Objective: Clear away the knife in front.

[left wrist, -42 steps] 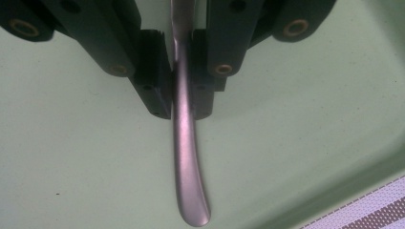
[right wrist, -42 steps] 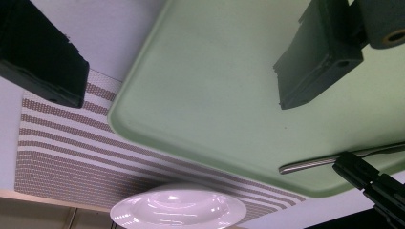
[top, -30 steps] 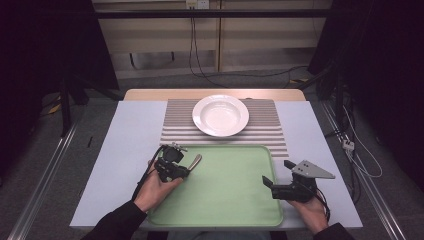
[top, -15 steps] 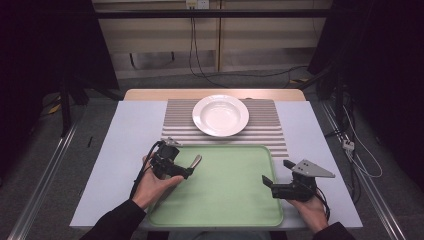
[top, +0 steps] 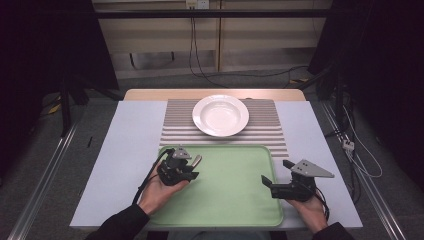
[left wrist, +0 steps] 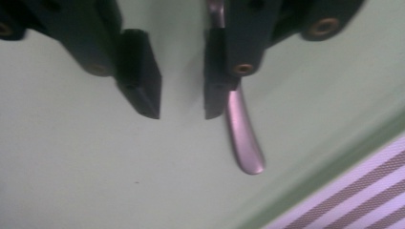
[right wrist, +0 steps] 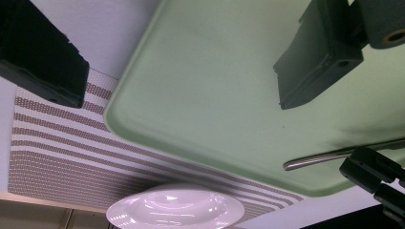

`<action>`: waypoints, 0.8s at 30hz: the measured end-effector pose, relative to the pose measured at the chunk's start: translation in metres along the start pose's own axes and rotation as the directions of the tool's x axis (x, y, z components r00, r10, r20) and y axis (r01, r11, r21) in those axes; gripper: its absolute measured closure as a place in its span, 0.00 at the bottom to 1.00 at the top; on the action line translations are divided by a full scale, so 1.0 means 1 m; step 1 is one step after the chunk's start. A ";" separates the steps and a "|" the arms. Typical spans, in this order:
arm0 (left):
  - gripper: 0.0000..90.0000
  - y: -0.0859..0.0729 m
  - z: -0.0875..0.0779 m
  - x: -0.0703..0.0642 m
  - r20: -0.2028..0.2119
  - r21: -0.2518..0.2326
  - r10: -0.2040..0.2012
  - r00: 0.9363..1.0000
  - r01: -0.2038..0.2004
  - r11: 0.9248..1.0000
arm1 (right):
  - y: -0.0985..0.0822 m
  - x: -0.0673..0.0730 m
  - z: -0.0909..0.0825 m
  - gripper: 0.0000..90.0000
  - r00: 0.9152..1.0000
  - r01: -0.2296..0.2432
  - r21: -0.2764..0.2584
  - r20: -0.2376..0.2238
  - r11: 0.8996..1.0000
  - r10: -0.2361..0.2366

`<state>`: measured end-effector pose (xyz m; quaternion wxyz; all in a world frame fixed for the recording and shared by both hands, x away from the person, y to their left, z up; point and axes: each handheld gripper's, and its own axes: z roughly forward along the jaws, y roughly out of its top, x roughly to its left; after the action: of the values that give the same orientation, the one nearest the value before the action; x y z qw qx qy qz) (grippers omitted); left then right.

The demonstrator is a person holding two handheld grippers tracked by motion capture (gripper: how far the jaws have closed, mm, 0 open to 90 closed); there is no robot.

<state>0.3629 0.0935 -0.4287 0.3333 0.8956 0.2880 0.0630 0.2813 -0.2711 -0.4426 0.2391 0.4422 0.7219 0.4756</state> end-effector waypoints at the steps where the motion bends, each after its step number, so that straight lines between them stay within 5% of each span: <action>1: 0.94 0.000 0.000 -0.001 -0.006 -0.003 0.001 1.000 -0.001 1.000 | 0.000 0.000 -0.001 0.04 1.000 0.002 0.000 -0.001 1.000 -0.002; 8: 1.00 -0.002 0.010 0.000 -0.009 0.051 0.018 1.000 -0.018 0.999 | -0.001 0.000 0.000 0.04 1.000 -0.005 0.001 -0.003 1.000 0.005; 13: 1.00 -0.003 0.011 0.002 -0.031 0.041 0.017 0.999 -0.016 0.999 | 0.000 0.000 0.000 0.04 1.000 0.000 0.000 0.001 1.000 0.000; 16: 1.00 -0.003 0.009 0.004 -0.081 0.060 0.024 0.996 -0.020 0.998 | 0.000 0.001 0.000 0.04 1.000 0.006 0.001 0.000 1.000 -0.006; 17: 1.00 -0.003 0.009 0.006 -0.059 0.055 0.022 0.998 -0.019 0.998 | 0.000 0.001 0.000 0.04 1.000 0.006 0.001 0.000 1.000 -0.006; 24: 1.00 -0.003 0.008 0.007 -0.084 0.061 0.017 0.996 -0.012 0.998 | 0.000 0.001 -0.001 0.04 1.000 0.000 0.000 0.002 1.000 0.000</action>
<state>0.3695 0.0952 -0.4373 0.2929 0.9039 0.2969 0.0943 0.2799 -0.2708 -0.4423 0.2397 0.4426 0.7217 0.4752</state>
